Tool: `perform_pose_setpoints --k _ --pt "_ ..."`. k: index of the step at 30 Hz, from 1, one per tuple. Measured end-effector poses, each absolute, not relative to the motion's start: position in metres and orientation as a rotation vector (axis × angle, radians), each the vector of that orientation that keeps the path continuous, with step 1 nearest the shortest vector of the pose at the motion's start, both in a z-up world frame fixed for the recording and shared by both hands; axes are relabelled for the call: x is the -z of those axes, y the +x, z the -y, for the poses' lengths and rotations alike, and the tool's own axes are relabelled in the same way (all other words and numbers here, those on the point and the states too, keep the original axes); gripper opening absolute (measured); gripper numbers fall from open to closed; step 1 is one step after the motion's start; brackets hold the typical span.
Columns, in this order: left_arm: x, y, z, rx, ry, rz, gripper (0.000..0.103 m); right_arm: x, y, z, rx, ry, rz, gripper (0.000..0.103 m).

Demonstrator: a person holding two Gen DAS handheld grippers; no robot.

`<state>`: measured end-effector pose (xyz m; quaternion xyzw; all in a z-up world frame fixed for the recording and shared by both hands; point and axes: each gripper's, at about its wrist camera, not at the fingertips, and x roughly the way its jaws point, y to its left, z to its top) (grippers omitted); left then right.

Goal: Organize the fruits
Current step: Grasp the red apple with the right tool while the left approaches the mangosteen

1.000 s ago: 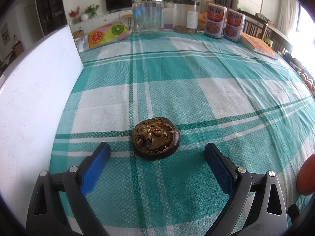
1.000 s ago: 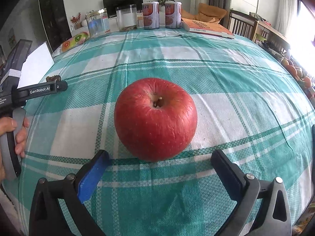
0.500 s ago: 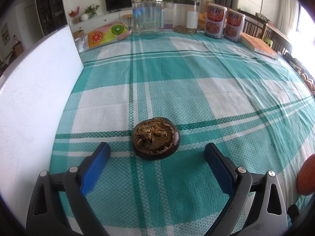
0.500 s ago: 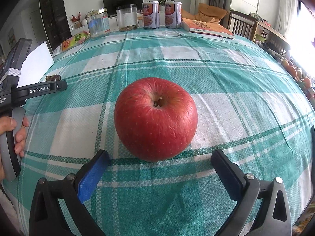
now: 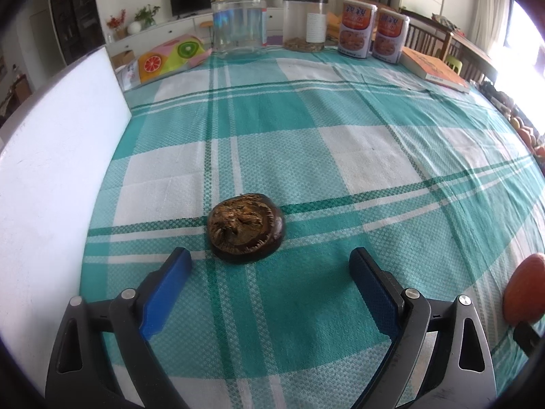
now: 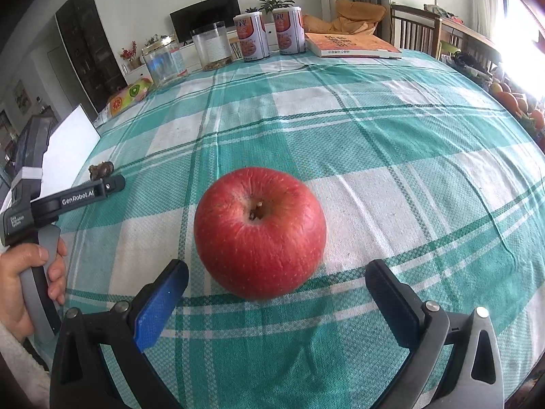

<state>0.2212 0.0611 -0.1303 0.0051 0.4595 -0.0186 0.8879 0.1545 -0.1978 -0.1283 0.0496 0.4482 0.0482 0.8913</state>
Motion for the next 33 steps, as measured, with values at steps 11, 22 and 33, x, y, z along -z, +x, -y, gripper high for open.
perform_pose_setpoints --k 11,22,33 --pt "0.079 0.176 -0.077 0.215 -0.178 -0.943 0.003 0.121 0.169 0.206 -0.246 0.234 -1.046 0.069" --pt "0.07 0.149 -0.084 0.18 -0.156 -0.934 0.06 0.071 0.141 0.179 -0.379 0.254 -0.976 0.069" --pt "0.117 0.246 -0.051 0.09 -0.101 -0.957 0.05 0.063 0.117 0.19 -0.395 0.259 -0.949 0.069"
